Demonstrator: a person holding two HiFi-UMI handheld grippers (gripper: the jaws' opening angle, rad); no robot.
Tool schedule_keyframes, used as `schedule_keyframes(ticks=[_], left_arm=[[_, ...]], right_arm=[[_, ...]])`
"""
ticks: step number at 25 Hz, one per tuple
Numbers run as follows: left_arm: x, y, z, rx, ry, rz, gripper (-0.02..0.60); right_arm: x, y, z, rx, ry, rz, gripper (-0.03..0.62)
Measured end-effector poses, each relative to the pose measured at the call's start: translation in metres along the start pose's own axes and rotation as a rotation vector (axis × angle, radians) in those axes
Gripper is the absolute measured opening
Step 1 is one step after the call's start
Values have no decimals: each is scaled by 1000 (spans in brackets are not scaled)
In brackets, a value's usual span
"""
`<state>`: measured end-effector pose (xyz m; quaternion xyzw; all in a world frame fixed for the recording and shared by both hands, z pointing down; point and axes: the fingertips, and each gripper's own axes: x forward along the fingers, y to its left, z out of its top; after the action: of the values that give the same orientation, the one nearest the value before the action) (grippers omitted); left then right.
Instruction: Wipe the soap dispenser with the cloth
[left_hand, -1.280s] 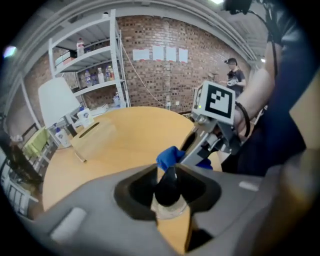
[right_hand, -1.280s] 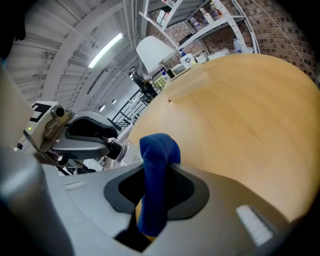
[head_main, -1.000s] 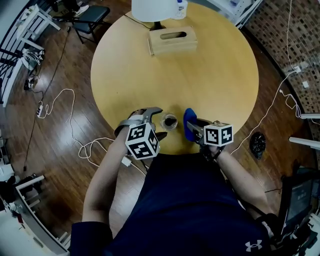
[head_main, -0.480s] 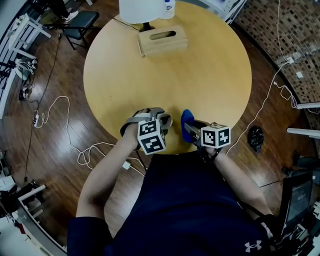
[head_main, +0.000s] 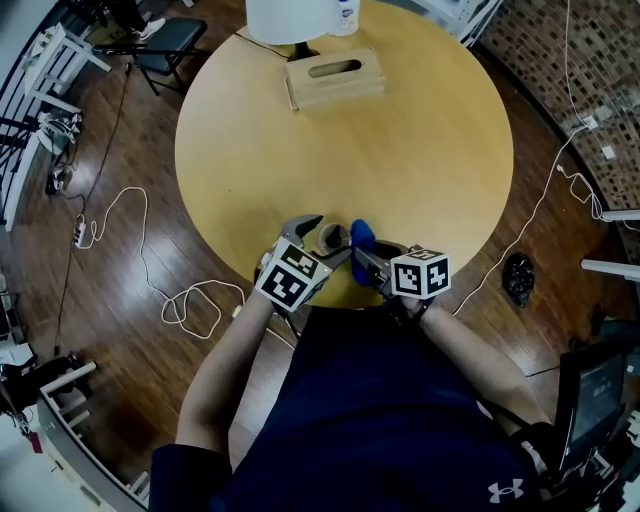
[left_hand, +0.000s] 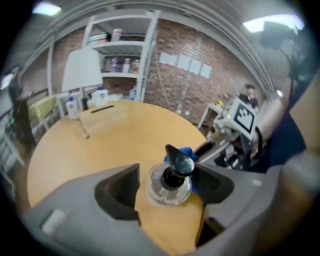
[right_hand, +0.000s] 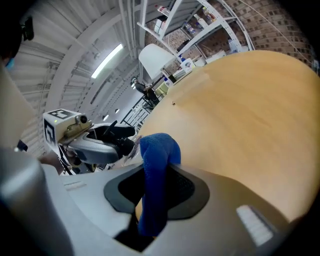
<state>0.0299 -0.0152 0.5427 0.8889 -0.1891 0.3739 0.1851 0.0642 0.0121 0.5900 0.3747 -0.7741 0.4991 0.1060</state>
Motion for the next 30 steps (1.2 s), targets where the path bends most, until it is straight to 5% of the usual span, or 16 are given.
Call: schedule_keyframes(ticks=[2,5,10,14,18,19,21,25,30], left_arm=[[7,-4,-9,176,40,-8,314],[9,-3,-6,131,32,26,232],[6,12,0,-130,-4,213,224],[-12,39,3,-509,-127,268,225],[-32,72,-25,-933,-321,242,210],[-34,74,-34,-1036,-373,214,146],[-38,77,-48,-1192,-450,182,146],[-40,79,-62,-1282,-507,195,146],[-41,80,-59,-1258,-513,197,146]], right_arm=[[4,0,-5,30,14,10,97],[9,-5,-5,50,21,-12,97],[29,-27,3,49,56,-89,97],[26,-28,17,41,16,-87,97],[17,15,49,-108,-110,-7,97],[20,30,53,-155,-120,29,97],[33,51,52,-239,-95,80,97],[52,36,43,-237,-73,48,97],[47,-16,44,-160,-63,-77,97]])
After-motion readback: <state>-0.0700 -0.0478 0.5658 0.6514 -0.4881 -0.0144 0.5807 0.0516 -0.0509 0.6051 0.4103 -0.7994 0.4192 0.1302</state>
